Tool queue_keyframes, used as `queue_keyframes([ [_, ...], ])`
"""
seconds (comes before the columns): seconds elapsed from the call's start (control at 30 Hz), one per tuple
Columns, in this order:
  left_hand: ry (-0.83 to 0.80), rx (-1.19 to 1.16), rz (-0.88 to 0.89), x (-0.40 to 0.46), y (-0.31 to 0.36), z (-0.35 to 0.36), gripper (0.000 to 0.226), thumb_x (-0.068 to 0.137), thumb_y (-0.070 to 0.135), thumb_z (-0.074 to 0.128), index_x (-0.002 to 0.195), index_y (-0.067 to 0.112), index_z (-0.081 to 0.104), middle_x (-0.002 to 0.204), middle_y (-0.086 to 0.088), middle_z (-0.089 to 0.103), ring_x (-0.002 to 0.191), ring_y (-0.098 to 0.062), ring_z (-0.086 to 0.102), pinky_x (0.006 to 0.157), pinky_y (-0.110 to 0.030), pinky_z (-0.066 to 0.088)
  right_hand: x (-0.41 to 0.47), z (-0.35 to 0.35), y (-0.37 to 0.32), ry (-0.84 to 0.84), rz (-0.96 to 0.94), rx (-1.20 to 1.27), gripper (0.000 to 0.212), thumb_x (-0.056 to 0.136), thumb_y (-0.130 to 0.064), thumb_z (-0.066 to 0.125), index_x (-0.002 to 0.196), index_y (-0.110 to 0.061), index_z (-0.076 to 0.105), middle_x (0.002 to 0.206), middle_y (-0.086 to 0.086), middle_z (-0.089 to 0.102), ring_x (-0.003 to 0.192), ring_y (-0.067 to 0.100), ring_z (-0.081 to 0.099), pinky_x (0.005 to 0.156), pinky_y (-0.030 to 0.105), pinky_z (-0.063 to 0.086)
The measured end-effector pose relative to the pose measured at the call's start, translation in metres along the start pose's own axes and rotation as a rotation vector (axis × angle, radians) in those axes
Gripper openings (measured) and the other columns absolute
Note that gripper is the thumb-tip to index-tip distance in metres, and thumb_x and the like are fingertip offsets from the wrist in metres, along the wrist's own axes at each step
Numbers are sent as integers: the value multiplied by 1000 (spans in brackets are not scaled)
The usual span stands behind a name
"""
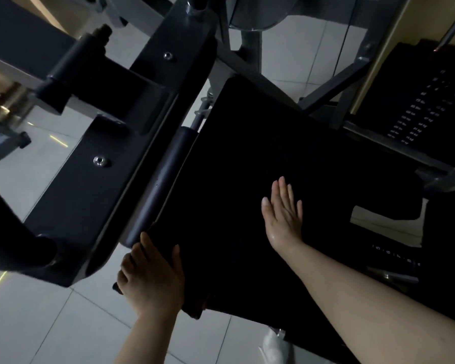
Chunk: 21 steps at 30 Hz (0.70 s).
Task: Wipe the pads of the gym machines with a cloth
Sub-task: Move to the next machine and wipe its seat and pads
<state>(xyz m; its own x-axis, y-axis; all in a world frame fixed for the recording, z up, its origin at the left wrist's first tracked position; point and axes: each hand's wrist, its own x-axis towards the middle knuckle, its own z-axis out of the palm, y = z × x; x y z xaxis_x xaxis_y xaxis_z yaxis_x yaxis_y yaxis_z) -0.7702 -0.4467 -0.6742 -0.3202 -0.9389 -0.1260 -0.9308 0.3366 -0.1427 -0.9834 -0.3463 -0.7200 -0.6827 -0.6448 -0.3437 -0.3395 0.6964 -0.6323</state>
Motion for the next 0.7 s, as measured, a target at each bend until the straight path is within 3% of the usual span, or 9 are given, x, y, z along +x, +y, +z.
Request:
queue_keyframes([
  [0.13, -21, -32, -116, 44, 23, -17, 56, 96, 49, 22, 121, 7, 51, 114, -18, 59, 104, -40, 53, 82, -46, 42, -1, 2, 2, 33, -8, -61, 70, 99, -51, 24, 149, -21, -14, 155, -8, -27, 141, 7, -24, 115, 36, -16],
  [0.23, 115, -119, -53, 49, 34, -13, 49, 96, 43, 30, 122, 7, 50, 115, -18, 59, 105, -40, 53, 82, -46, 41, -1, 6, 0, 59, 0, -92, 81, 95, -57, 32, 149, -20, -16, 154, -7, -29, 141, 8, -25, 116, 38, -15],
  [0.33, 203, -88, 23, 25, 31, 3, 63, 93, 48, 36, 136, 1, 39, 130, -22, 49, 120, -41, 42, 91, -53, 36, -2, 7, 0, 91, 3, -106, 84, 94, -59, 34, 150, -20, -15, 155, -6, -27, 142, 9, -24, 117, 38, -13],
  [0.43, 167, -25, 73, -6, 31, 18, 80, 85, 56, 31, 143, 0, 34, 147, -26, 32, 134, -43, 25, 105, -60, 21, -4, 6, -3, 97, 1, -118, 83, 94, -59, 33, 151, -19, -12, 157, -5, -23, 144, 10, -20, 118, 38, -10],
  [0.53, 123, 35, 226, -23, 28, 27, 83, 85, 61, 30, 145, 3, 32, 151, -27, 25, 138, -44, 19, 108, -62, 10, -6, 5, -4, 117, 1, -131, 82, 95, -58, 34, 152, -17, -8, 158, -2, -19, 145, 12, -16, 118, 39, -8],
  [0.63, 153, 90, 338, -14, 19, 24, 85, 88, 67, 24, 149, 8, 16, 156, -22, 14, 143, -41, 11, 111, -57, 1, -18, 13, -2, 196, -39, -161, 77, 97, -52, 33, 152, -15, -6, 158, 1, -18, 145, 14, -14, 118, 40, -8],
  [0.7, 126, 74, 303, 0, 14, 17, 81, 90, 66, 16, 151, 14, 1, 160, -13, 0, 145, -35, 0, 114, -52, -3, -36, 25, 0, 234, -131, -225, 74, 97, -53, 26, 151, -15, -6, 158, 0, -17, 144, 12, -16, 117, 38, -11],
])
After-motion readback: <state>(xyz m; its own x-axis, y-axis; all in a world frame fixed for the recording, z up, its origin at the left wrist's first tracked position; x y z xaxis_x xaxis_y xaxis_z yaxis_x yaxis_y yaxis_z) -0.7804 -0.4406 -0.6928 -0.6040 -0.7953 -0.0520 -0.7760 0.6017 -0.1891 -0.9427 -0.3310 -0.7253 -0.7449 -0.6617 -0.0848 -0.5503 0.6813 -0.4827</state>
